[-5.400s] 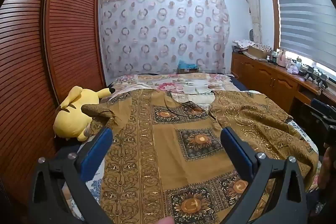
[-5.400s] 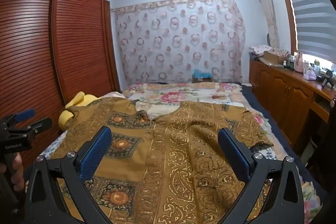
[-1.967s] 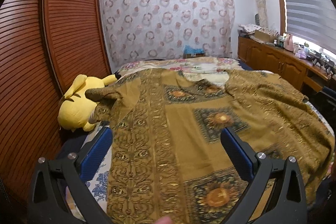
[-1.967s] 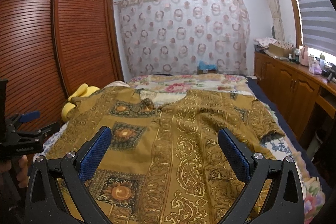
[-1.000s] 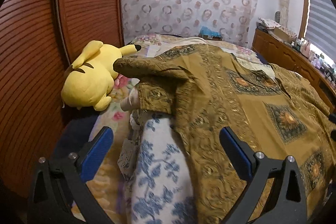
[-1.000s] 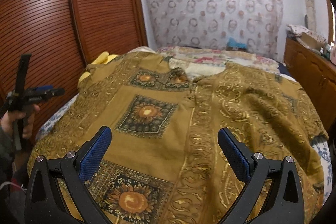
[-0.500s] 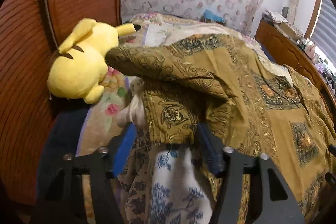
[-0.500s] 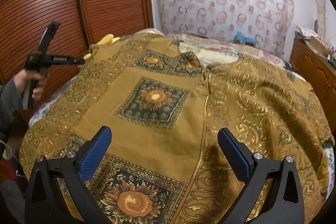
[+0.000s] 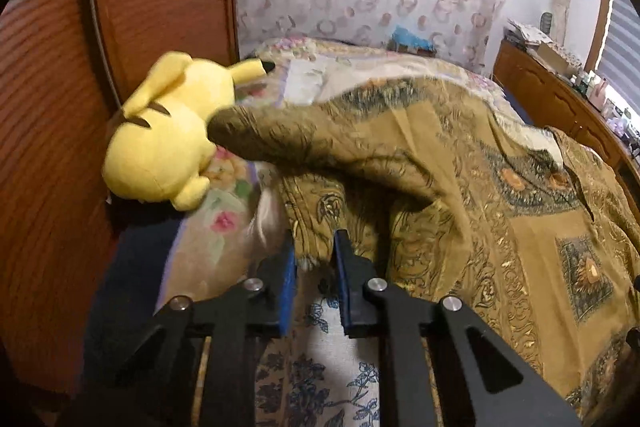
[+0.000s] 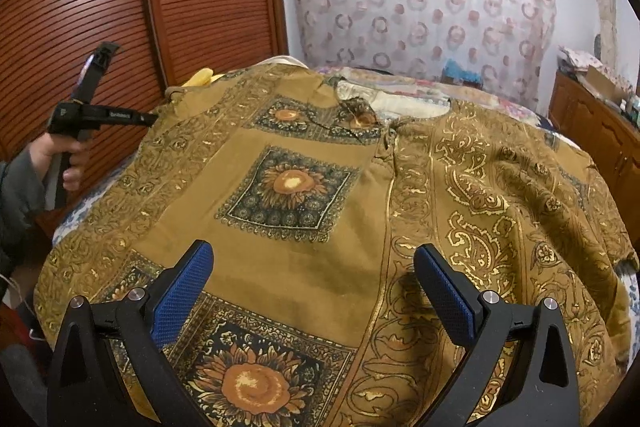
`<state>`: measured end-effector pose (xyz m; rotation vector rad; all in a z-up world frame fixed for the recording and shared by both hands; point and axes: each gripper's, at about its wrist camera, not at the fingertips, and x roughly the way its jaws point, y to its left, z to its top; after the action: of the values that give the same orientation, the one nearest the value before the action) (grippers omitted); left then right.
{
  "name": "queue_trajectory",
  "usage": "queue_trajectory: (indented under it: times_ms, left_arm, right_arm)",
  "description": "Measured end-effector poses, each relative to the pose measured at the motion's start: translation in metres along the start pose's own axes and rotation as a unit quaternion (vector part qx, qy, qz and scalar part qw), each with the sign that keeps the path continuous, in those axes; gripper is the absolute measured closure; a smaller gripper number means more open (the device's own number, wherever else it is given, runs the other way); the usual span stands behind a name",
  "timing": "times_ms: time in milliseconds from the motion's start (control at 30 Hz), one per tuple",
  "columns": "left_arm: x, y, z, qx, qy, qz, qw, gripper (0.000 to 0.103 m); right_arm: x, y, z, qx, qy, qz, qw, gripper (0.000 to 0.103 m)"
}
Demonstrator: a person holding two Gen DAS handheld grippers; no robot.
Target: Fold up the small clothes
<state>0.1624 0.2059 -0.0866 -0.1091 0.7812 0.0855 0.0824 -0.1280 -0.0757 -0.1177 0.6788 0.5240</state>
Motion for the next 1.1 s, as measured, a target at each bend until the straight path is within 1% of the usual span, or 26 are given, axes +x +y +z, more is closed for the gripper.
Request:
queue_trajectory:
  times_ms: [133, 200, 233, 367, 500, 600, 667, 700, 733, 800, 867, 900, 1033, 1100]
  left_arm:
    - [-0.013, -0.002, 0.005, 0.016, -0.016, 0.009, 0.9997, 0.089]
    - [-0.018, -0.004, 0.007, 0.023, -0.022, 0.006, 0.9995, 0.096]
    - [-0.02, -0.005, 0.008, 0.025, -0.025, 0.004, 0.9994, 0.097]
    - [-0.028, -0.022, 0.017, 0.036, -0.037, -0.022, 0.9984, 0.1]
    - [-0.04, -0.048, 0.024, 0.057, -0.045, -0.044, 0.9964, 0.101]
    - [-0.061, -0.079, 0.029, 0.082, -0.06, -0.079, 0.9917, 0.101]
    - [-0.074, -0.1, 0.028, 0.1, -0.062, -0.106, 0.9874, 0.101]
    - [-0.079, -0.112, 0.027, 0.112, -0.058, -0.119, 0.9848, 0.099]
    - [-0.085, -0.13, 0.023, 0.134, -0.055, -0.128, 0.9811, 0.098]
    - [-0.088, -0.146, 0.017, 0.159, -0.054, -0.122, 0.9783, 0.093]
    - [-0.09, -0.155, 0.008, 0.175, -0.048, -0.131, 0.9747, 0.09]
    - [-0.09, -0.156, 0.007, 0.175, -0.047, -0.13, 0.9749, 0.087]
    - [-0.087, -0.149, -0.002, 0.169, -0.038, -0.124, 0.9772, 0.082]
    - [-0.083, -0.141, -0.01, 0.164, -0.034, -0.11, 0.9797, 0.073]
  right_arm:
    - [-0.001, 0.0, 0.0, 0.0, -0.004, -0.003, 1.0, 0.001]
    - [-0.001, 0.0, 0.0, 0.001, -0.004, -0.003, 1.0, 0.001]
    - [-0.001, 0.0, 0.0, 0.001, -0.004, -0.003, 1.0, 0.001]
    - [-0.001, 0.0, 0.0, 0.0, -0.004, -0.004, 1.0, 0.001]
    - [-0.001, 0.0, 0.0, 0.0, -0.005, -0.004, 1.0, 0.001]
    - [-0.001, 0.0, 0.0, 0.0, -0.005, -0.004, 1.0, 0.001]
    - [-0.001, 0.0, 0.0, 0.0, -0.005, -0.004, 1.0, 0.001]
    - [-0.001, 0.0, 0.0, 0.0, -0.005, -0.004, 1.0, 0.001]
    - [-0.001, 0.0, 0.0, 0.0, -0.006, -0.004, 1.0, 0.001]
    - [-0.001, 0.0, 0.0, 0.001, -0.007, -0.005, 1.0, 0.001]
    - [-0.002, -0.001, -0.001, 0.002, -0.007, -0.005, 1.0, 0.001]
    - [-0.002, -0.001, -0.001, 0.003, -0.008, -0.005, 1.0, 0.001]
    - [-0.002, -0.002, -0.001, 0.004, -0.008, -0.004, 1.0, 0.001]
    - [-0.002, -0.002, -0.001, 0.004, -0.008, -0.005, 1.0, 0.001]
